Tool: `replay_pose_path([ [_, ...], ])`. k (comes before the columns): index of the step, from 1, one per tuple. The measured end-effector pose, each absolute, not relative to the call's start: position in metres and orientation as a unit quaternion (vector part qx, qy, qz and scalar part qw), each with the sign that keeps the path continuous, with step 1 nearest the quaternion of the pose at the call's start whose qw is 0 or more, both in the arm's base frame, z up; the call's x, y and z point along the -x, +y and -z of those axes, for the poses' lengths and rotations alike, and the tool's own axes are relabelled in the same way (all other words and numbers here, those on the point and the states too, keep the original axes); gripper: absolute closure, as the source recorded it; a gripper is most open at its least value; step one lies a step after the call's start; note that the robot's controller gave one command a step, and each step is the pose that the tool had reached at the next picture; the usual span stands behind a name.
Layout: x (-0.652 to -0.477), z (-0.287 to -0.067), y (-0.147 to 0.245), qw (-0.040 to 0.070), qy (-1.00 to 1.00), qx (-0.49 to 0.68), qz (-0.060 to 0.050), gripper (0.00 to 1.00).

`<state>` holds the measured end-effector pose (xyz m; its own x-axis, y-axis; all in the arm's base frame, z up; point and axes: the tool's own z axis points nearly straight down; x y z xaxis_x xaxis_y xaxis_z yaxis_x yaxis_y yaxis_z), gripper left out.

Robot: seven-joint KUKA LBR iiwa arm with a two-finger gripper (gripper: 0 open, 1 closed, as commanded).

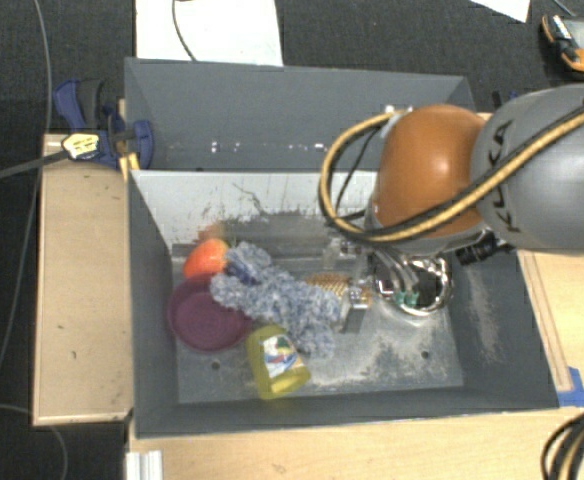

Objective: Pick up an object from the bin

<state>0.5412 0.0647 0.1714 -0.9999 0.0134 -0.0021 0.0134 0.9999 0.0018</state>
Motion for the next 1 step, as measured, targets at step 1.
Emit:
replay_pose_path([
  [1,-0.5412,-0.1714,0.0647,0.001,1.000,-0.007,-0.001,0.00],
])
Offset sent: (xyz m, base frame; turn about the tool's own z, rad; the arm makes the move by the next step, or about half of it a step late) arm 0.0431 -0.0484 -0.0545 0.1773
